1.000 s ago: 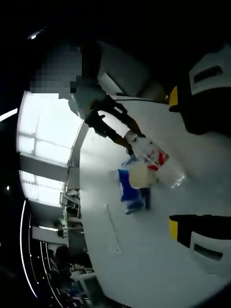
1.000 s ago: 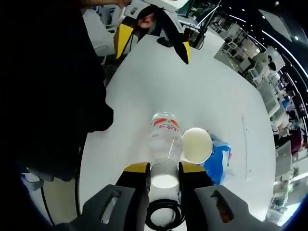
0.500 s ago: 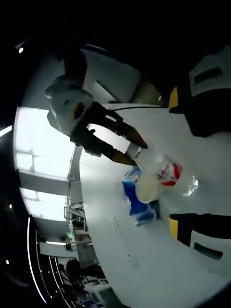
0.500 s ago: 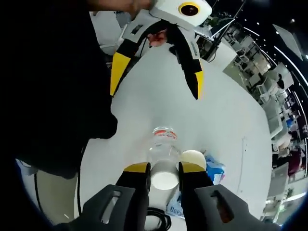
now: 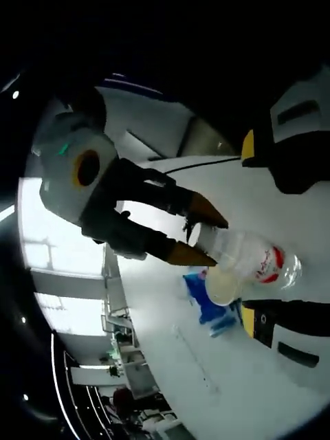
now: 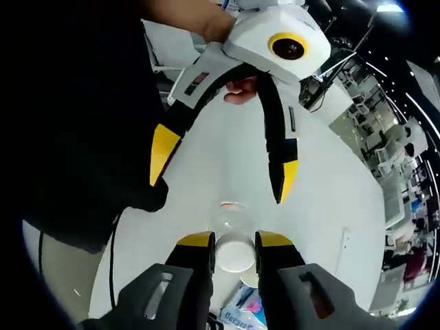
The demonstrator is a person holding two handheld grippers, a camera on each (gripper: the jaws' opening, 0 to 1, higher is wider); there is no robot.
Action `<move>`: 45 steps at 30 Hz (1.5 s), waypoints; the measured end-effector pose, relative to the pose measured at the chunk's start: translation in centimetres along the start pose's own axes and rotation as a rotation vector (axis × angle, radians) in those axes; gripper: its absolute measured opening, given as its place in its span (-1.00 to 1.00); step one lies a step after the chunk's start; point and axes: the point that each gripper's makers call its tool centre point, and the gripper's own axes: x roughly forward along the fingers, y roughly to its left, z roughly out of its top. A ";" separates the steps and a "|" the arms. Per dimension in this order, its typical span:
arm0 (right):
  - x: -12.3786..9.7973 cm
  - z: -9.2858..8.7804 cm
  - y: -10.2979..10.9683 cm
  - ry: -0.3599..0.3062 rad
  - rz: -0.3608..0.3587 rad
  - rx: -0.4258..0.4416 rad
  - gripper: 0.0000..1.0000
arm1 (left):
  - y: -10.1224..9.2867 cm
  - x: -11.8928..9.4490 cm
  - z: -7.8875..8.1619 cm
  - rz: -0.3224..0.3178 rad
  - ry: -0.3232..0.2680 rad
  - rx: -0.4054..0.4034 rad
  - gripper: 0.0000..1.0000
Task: Arrange the tabletop items into an orderly group along one side of the table until the central work area is clear of visible clutter.
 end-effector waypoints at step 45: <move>2.8 4.4 -4.1 -0.185 0.113 0.044 -0.60 | 4.3 0.5 -1.2 0.047 -0.073 -0.062 0.04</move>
